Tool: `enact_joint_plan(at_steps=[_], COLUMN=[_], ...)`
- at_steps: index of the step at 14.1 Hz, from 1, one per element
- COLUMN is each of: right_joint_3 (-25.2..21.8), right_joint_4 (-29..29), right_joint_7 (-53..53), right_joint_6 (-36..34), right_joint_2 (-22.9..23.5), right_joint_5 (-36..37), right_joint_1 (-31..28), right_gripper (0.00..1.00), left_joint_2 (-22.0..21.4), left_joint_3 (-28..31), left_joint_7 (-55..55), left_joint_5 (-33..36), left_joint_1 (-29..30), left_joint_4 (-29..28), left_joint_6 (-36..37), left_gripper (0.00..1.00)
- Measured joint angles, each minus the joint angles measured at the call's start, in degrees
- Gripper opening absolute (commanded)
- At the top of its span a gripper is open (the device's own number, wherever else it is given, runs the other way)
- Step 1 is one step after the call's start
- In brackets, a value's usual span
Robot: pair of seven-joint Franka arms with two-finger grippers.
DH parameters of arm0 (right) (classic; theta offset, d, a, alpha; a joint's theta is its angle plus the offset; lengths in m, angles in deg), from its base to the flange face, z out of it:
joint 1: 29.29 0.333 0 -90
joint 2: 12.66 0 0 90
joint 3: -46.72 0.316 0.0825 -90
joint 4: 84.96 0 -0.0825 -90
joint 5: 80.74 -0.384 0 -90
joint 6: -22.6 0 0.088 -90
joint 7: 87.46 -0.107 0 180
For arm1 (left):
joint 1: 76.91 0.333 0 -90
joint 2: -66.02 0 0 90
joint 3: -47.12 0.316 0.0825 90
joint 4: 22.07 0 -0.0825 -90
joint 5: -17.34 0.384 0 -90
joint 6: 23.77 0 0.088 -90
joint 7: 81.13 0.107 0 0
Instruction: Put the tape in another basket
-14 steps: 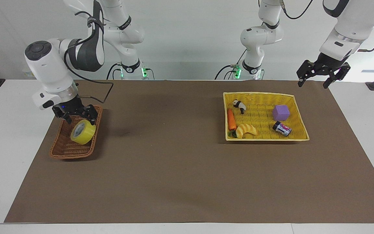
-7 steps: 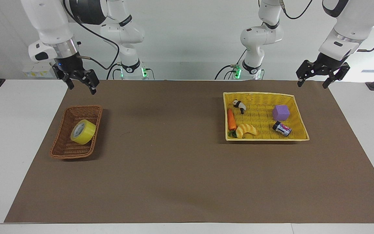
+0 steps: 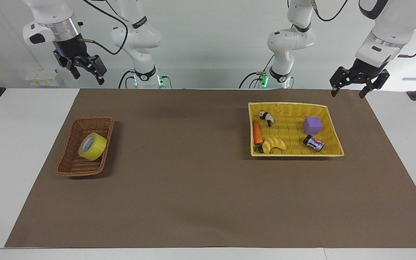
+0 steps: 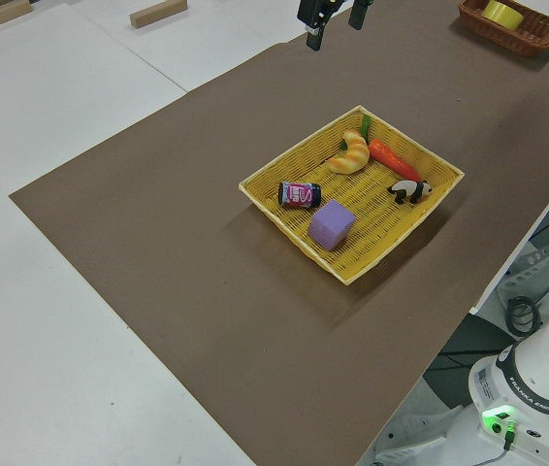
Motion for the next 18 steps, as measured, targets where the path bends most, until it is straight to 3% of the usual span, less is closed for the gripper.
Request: enact_joint_plan(at_steps=[18], right_joint_3=[0.7], right_joint_4=[-2.5], right_joint_7=[6.9], right_joint_6=[-1.8], right_joint_2=[2.5], right_joint_5=[0.0], right_joint_1=[0.1], right_gripper=[1.00], left_joint_2=[0.0], left_joint_3=[0.0], left_joint_7=[0.0], left_joint_5=[0.0], left_joint_1=[0.0], left_joint_4=[0.0], left_joint_6=[0.0], left_gripper=[1.00])
